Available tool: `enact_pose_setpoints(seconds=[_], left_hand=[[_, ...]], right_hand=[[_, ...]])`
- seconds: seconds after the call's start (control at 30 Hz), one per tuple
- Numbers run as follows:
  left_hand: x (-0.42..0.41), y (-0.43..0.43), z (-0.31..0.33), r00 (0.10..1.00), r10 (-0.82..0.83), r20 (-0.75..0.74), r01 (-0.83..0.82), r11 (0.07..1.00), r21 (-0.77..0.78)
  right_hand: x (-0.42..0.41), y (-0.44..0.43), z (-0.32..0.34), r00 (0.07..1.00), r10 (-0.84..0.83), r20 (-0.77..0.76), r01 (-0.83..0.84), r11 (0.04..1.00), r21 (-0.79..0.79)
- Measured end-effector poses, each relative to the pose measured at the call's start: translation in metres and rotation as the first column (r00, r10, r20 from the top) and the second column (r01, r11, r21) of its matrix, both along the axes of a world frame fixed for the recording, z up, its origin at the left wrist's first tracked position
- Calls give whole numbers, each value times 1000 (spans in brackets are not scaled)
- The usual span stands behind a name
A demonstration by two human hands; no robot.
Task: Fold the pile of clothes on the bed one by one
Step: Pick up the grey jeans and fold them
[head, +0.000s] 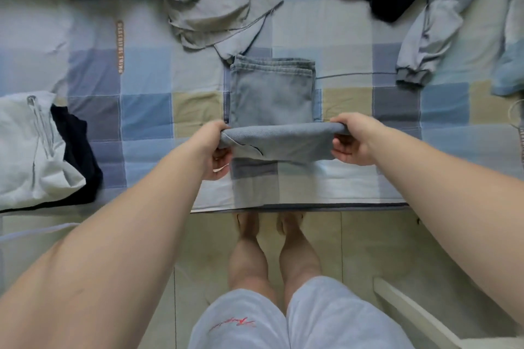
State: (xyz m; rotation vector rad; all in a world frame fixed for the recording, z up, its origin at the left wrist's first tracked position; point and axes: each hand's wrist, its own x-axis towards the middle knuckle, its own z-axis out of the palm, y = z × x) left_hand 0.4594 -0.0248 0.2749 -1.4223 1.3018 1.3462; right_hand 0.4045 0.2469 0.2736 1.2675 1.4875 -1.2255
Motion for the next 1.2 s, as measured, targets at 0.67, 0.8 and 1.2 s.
enact_pose_setpoints(seconds=[0.67,0.8,1.2], left_hand=[[-89,33,-266,219,-970,-106,594,219,-774],[-85,34,-306,170,-985,-17,458,94,-884],[-81,28,-257,482,-860,-168,438,403,-803]], right_hand=[[-75,-33,-268,230,939,-255,-713,341,613],[-60,-38,-315,94,985,-142,-488,170,856],[-54,-8,-260,466,796,-387,-516,600,612]])
